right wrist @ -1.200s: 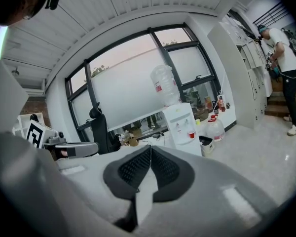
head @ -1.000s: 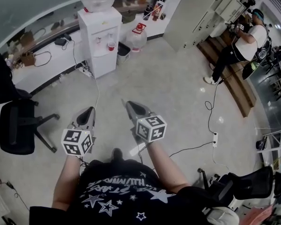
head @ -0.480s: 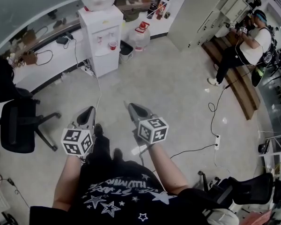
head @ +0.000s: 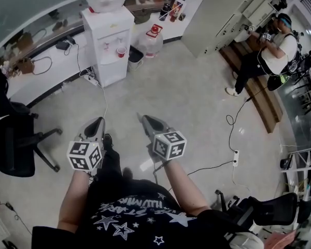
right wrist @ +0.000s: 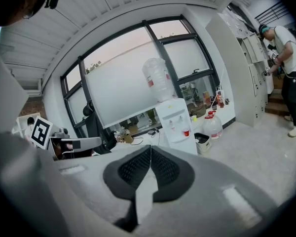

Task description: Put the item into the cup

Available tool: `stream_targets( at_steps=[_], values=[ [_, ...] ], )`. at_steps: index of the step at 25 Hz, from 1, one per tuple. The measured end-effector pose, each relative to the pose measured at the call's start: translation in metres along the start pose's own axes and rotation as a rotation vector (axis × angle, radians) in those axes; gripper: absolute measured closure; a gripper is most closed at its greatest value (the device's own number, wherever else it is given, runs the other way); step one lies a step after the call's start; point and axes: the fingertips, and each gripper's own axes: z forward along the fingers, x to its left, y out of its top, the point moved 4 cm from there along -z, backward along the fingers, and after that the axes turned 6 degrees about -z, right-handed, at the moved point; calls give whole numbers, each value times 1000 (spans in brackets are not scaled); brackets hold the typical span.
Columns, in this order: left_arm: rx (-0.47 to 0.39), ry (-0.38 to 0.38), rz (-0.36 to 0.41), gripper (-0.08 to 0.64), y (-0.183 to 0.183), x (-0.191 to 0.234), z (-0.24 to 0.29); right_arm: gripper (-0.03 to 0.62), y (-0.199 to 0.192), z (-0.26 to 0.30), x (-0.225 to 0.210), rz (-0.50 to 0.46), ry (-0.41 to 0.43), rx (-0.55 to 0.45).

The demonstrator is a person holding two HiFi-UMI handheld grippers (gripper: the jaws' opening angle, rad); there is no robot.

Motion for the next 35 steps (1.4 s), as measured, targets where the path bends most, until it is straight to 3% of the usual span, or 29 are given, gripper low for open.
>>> stream_targets(
  at_steps=[11, 35],
  values=[
    [36, -9, -19, 551, 19, 58, 51, 591, 8, 72, -24, 30, -22, 43],
    [130, -73, -26, 551, 98, 174, 194, 591, 74, 245, -82, 78, -78, 99]
  ],
)
